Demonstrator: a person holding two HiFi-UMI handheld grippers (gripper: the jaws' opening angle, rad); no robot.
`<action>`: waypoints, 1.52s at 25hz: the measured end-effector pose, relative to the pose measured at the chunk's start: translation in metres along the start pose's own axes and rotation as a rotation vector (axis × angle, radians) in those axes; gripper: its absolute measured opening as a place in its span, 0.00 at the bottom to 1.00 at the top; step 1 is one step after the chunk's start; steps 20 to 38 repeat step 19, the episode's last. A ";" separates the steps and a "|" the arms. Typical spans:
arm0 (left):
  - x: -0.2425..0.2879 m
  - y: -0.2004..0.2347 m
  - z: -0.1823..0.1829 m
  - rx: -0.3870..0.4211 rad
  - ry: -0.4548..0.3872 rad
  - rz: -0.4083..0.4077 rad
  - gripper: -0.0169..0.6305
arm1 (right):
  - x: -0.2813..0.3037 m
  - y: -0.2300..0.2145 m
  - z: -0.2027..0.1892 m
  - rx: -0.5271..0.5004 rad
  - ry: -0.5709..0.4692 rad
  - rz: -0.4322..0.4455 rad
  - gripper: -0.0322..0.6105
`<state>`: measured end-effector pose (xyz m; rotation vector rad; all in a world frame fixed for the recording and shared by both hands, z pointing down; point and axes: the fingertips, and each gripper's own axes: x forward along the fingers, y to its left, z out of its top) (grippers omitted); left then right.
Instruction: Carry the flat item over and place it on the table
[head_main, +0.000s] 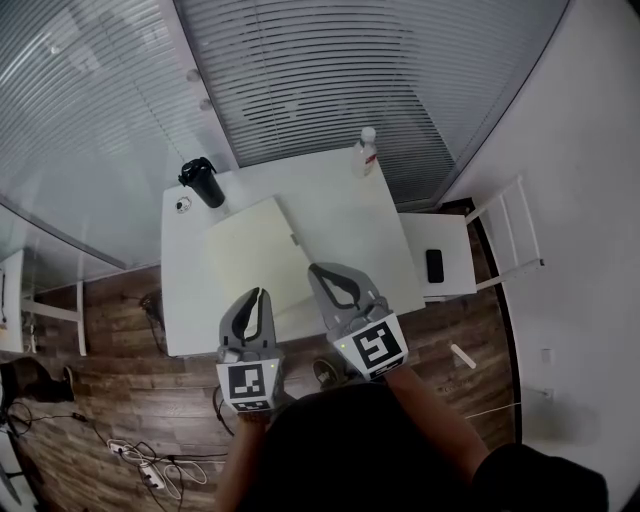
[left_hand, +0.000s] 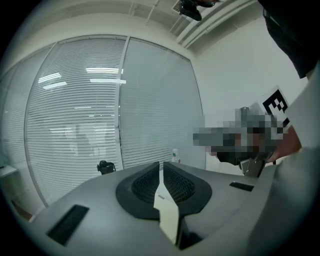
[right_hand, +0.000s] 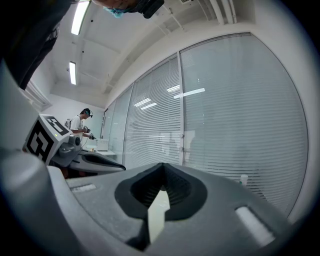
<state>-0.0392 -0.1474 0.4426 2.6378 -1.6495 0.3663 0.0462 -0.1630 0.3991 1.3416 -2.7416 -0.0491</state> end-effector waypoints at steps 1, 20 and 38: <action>0.000 0.001 -0.001 -0.002 0.002 0.002 0.08 | 0.001 -0.001 -0.001 -0.003 -0.003 -0.001 0.04; 0.003 0.037 -0.064 -0.079 0.158 0.079 0.08 | 0.028 0.001 -0.025 -0.005 0.048 0.025 0.04; 0.003 0.037 -0.064 -0.079 0.158 0.079 0.08 | 0.028 0.001 -0.025 -0.005 0.048 0.025 0.04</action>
